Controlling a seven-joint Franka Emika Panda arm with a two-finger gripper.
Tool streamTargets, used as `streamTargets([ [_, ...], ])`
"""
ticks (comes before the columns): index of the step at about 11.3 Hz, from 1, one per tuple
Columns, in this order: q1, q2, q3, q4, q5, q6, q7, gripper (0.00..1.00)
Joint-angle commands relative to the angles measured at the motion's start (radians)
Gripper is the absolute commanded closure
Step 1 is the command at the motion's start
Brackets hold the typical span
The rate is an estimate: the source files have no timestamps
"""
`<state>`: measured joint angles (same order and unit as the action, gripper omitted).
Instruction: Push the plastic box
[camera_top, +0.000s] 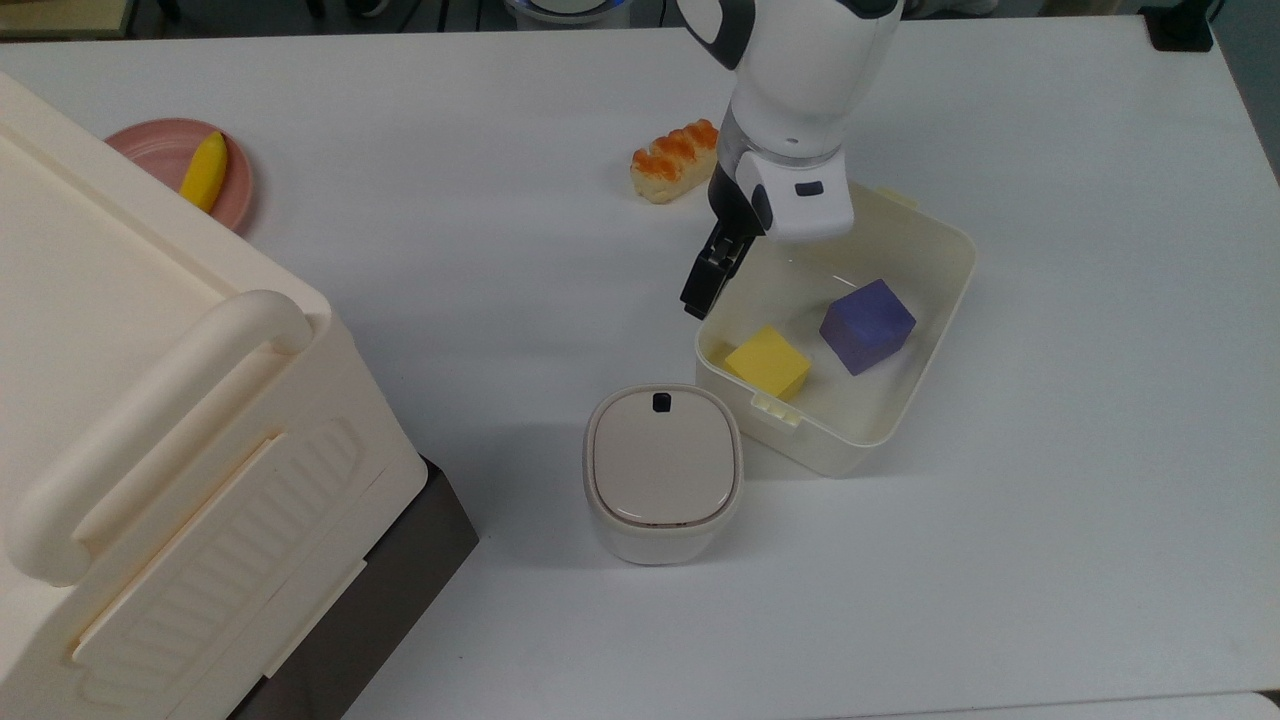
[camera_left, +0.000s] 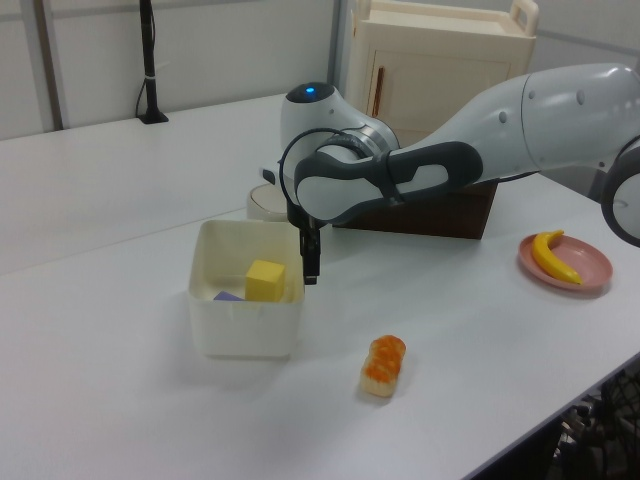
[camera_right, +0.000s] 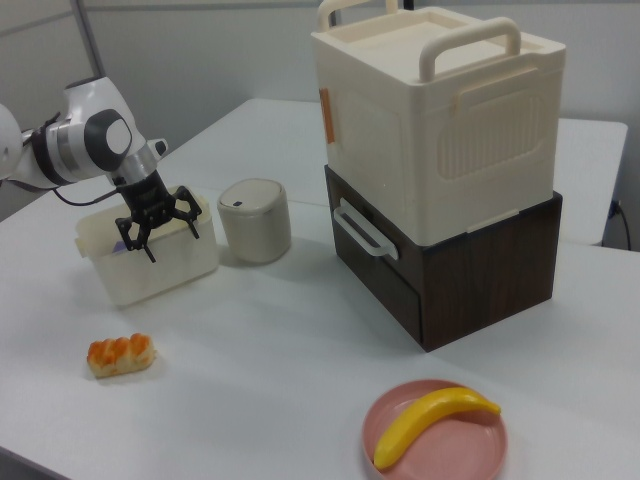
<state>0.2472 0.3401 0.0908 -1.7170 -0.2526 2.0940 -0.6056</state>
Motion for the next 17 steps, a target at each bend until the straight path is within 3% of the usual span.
streamTargets([
  [1, 0.024, 0.019, -0.003, 0.051, -0.024, 0.012, 0.029, 0.0],
  [5, 0.012, -0.019, -0.003, 0.039, -0.025, 0.011, 0.026, 0.0],
  [8, -0.075, -0.197, -0.002, -0.053, -0.007, -0.04, 0.029, 0.0],
  [9, -0.109, -0.243, 0.003, -0.043, 0.024, -0.136, 0.033, 0.0],
  [11, -0.19, -0.334, 0.006, -0.021, 0.157, -0.257, 0.159, 0.0],
  [13, -0.23, -0.386, 0.007, -0.015, 0.168, -0.296, 0.394, 0.0],
  [15, -0.253, -0.389, 0.006, -0.001, 0.168, -0.302, 0.739, 0.0],
  [17, -0.279, -0.391, 0.006, 0.002, 0.183, -0.33, 0.829, 0.0],
])
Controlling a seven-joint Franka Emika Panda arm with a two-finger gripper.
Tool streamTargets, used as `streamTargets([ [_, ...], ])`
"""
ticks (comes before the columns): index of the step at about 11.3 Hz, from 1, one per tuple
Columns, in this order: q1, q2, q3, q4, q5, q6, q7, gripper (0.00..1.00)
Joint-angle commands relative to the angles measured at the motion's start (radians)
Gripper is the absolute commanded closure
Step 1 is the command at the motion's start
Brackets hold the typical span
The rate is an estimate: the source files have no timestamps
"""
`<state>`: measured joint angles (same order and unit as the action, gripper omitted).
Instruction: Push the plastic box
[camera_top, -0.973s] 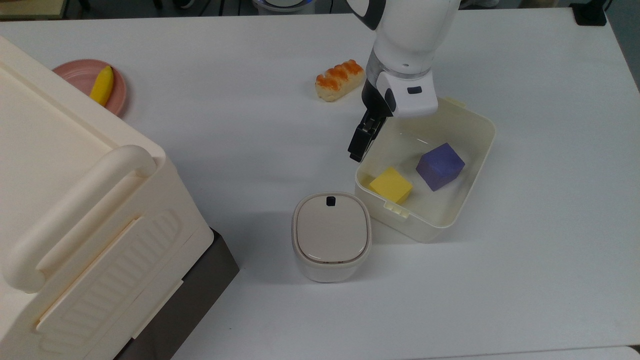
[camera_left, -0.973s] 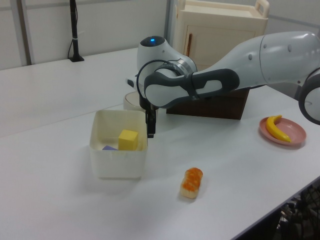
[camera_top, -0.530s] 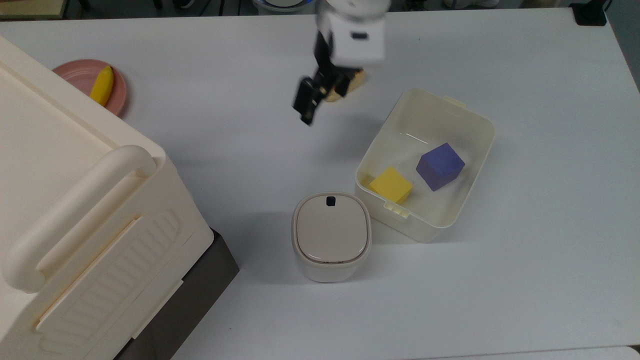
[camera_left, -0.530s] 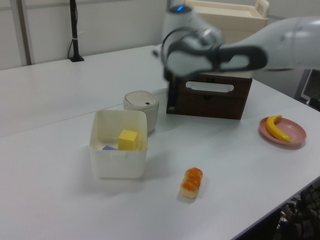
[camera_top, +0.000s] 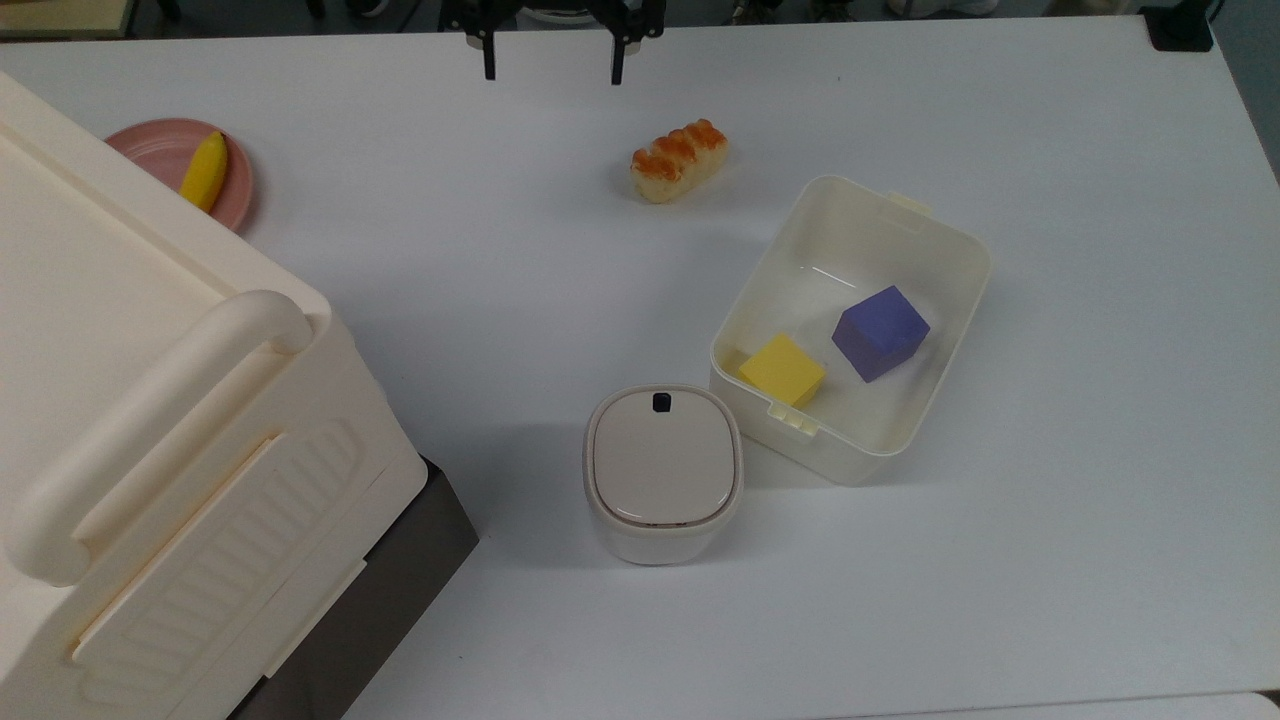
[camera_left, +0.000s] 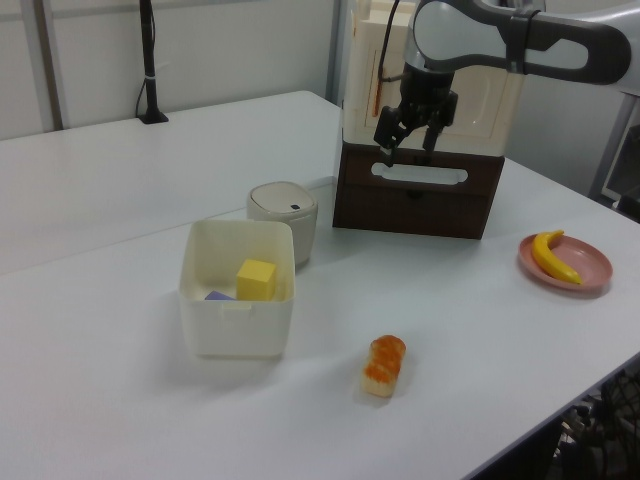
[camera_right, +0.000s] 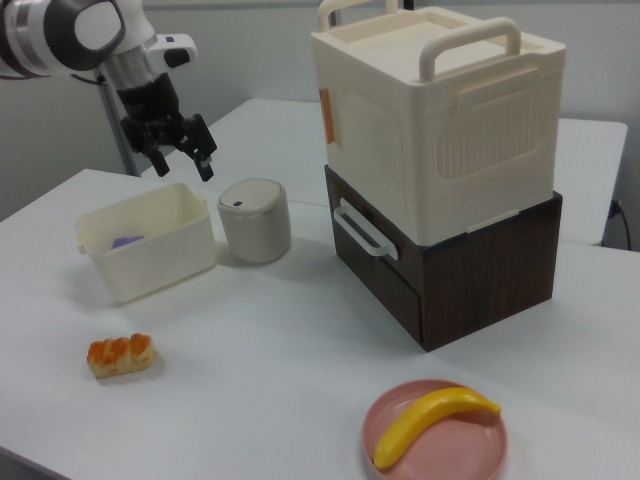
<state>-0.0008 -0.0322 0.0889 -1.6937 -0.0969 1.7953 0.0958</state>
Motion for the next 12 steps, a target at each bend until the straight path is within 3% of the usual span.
streamTargets([
  [1, -0.048, -0.02, 0.006, -0.009, 0.048, -0.04, 0.124, 0.0],
  [3, -0.051, -0.017, -0.032, 0.026, 0.121, -0.056, 0.105, 0.0],
  [5, -0.048, -0.014, -0.046, 0.028, 0.132, -0.08, 0.045, 0.0],
  [12, -0.044, -0.009, -0.058, 0.023, 0.152, -0.077, 0.042, 0.0],
])
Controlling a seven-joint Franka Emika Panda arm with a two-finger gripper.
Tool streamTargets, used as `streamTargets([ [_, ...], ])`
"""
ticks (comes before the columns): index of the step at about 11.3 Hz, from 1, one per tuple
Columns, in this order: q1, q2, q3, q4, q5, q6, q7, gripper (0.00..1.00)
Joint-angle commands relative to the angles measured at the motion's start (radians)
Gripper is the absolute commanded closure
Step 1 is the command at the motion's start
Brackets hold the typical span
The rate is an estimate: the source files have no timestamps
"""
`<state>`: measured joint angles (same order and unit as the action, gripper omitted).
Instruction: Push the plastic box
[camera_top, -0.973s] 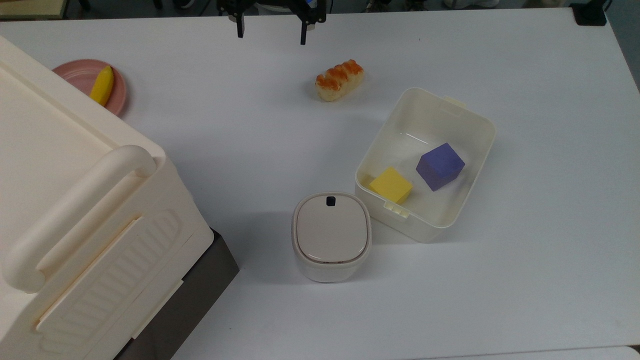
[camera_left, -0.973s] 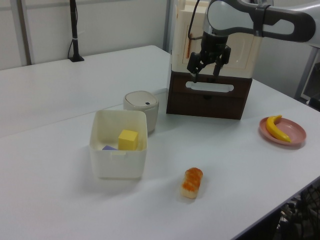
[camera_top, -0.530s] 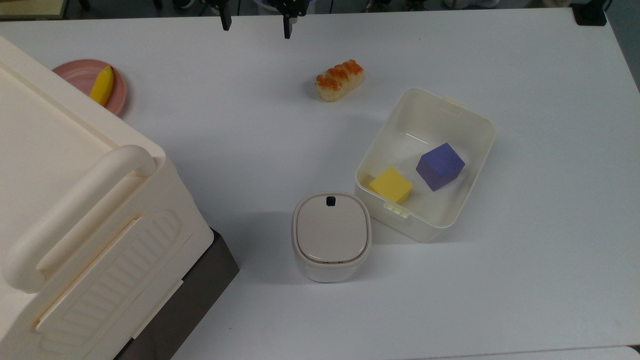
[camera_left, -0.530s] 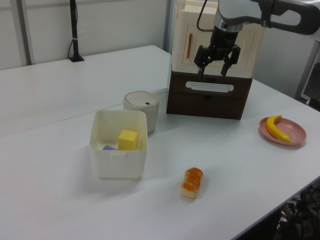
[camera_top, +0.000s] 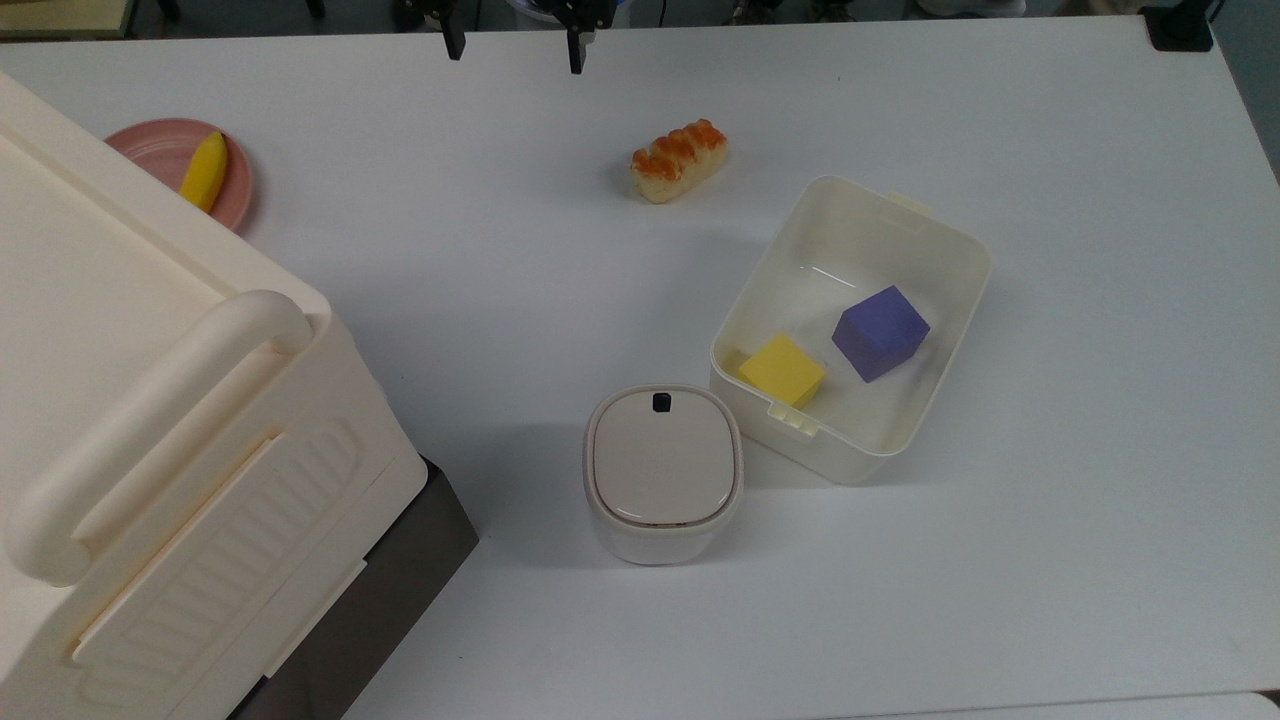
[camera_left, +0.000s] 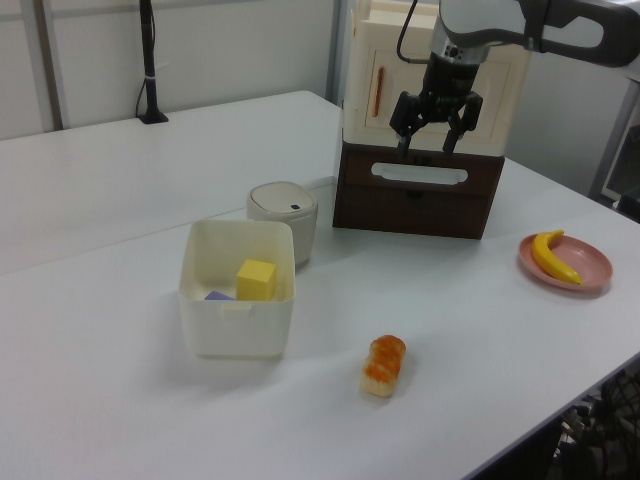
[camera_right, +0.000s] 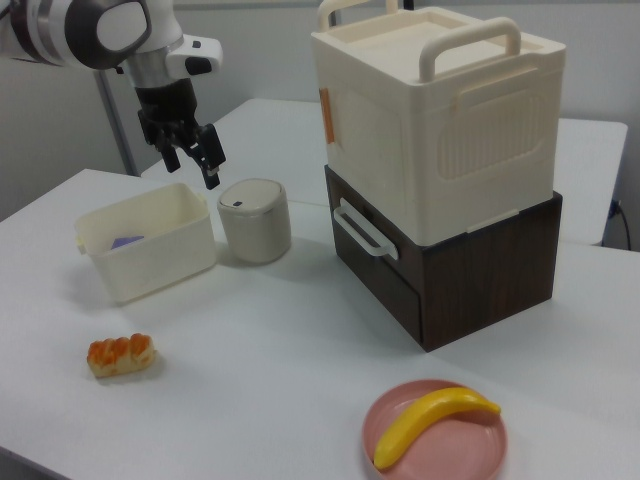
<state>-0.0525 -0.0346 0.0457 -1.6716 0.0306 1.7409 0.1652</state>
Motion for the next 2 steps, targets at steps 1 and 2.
streamTargets([
  [1, 0.007, -0.007, -0.015, 0.001, 0.025, -0.023, -0.027, 0.0],
  [2, 0.007, -0.007, -0.015, 0.001, 0.025, -0.023, -0.029, 0.0],
])
